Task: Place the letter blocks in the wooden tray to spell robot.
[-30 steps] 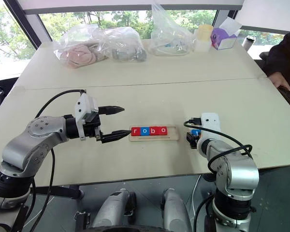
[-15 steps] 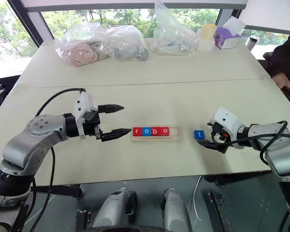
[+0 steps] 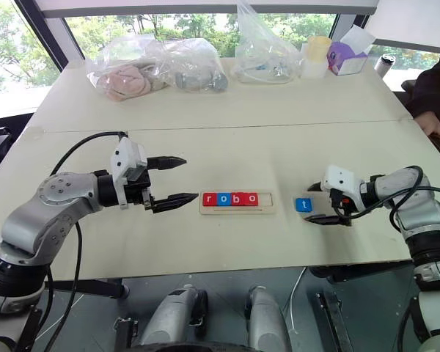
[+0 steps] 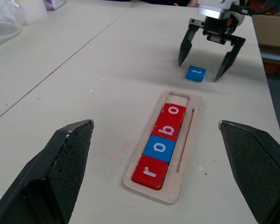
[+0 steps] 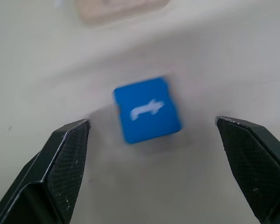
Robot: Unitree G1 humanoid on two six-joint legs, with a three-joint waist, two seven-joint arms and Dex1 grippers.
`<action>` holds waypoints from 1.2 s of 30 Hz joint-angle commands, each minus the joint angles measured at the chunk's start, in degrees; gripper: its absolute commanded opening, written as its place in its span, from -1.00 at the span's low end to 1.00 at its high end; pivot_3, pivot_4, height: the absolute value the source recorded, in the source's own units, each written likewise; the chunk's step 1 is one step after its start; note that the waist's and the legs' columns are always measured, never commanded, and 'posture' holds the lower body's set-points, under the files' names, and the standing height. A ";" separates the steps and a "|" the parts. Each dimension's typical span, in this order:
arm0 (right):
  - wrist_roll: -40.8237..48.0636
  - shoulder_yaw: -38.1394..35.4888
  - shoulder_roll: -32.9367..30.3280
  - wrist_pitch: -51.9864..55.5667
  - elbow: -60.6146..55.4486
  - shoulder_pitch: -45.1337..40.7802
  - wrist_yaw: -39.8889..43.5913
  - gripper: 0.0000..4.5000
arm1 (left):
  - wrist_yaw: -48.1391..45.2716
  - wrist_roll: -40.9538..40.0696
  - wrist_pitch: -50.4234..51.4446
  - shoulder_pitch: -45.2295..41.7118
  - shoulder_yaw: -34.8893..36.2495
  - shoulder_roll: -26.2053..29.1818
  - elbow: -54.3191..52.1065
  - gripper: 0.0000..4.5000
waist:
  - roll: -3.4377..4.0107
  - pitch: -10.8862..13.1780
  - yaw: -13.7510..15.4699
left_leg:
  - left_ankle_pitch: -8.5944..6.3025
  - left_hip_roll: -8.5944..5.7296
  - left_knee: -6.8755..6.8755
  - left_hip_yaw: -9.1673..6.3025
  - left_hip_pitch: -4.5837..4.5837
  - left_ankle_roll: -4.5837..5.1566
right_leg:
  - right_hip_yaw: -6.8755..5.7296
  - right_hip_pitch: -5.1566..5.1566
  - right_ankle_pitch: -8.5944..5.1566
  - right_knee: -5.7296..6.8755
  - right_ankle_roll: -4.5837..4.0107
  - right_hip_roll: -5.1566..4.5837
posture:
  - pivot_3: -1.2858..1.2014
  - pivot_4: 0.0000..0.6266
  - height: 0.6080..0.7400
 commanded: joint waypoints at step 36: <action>-1.54 0.29 6.17 0.70 -3.49 -6.85 2.60 -0.49 | 1.29 -0.96 0.96 1.21 2.44 1.25 -3.74 1.00 | -0.01 -0.02 -0.32 | 0.04 0.05 0.00 0.01 0.45 -0.08 | 0.06 0.31 0.05 0.17 -0.08 0.02 | 0.03 -0.52 0.77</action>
